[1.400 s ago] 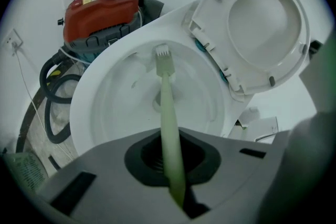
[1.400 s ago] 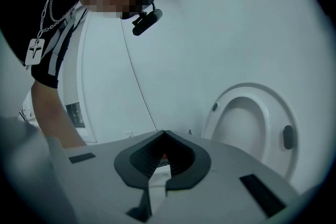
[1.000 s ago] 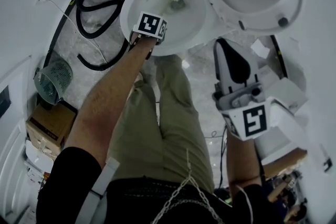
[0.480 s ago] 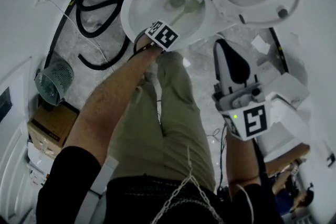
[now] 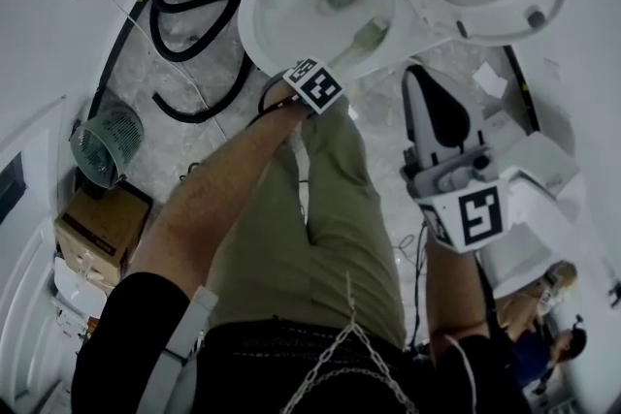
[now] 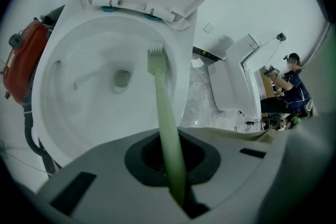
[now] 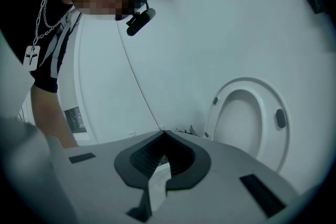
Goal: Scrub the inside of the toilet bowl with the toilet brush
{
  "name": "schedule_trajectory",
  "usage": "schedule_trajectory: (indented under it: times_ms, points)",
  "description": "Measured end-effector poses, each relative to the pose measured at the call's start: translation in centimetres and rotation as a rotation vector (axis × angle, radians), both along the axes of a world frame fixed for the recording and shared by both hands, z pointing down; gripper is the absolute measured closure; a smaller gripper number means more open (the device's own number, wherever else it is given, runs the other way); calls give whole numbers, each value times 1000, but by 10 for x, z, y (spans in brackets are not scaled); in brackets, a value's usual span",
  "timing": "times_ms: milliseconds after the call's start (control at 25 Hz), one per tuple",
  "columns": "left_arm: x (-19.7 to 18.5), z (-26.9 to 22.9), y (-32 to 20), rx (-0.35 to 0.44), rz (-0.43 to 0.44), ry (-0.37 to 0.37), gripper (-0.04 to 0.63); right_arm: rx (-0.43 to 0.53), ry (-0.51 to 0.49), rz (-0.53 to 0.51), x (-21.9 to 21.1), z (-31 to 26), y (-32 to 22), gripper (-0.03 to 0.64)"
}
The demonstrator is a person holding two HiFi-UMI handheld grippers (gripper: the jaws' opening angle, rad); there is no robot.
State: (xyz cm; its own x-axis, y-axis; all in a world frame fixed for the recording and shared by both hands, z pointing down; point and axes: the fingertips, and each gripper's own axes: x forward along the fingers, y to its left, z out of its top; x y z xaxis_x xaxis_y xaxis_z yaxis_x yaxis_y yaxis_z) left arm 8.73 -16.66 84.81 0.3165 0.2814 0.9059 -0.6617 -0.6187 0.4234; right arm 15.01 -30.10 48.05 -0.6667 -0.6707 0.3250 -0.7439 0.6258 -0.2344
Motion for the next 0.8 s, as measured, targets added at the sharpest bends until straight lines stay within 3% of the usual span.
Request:
schedule_trajectory:
  times_ms: [440, 800]
  points:
    - [-36, -11, 55, -31, 8, -18, 595, 10, 22, -30, -19, 0, 17, 614]
    - [-78, -15, 79, -72, -87, -44, 595, 13, 13, -47, -38, -2, 14, 614]
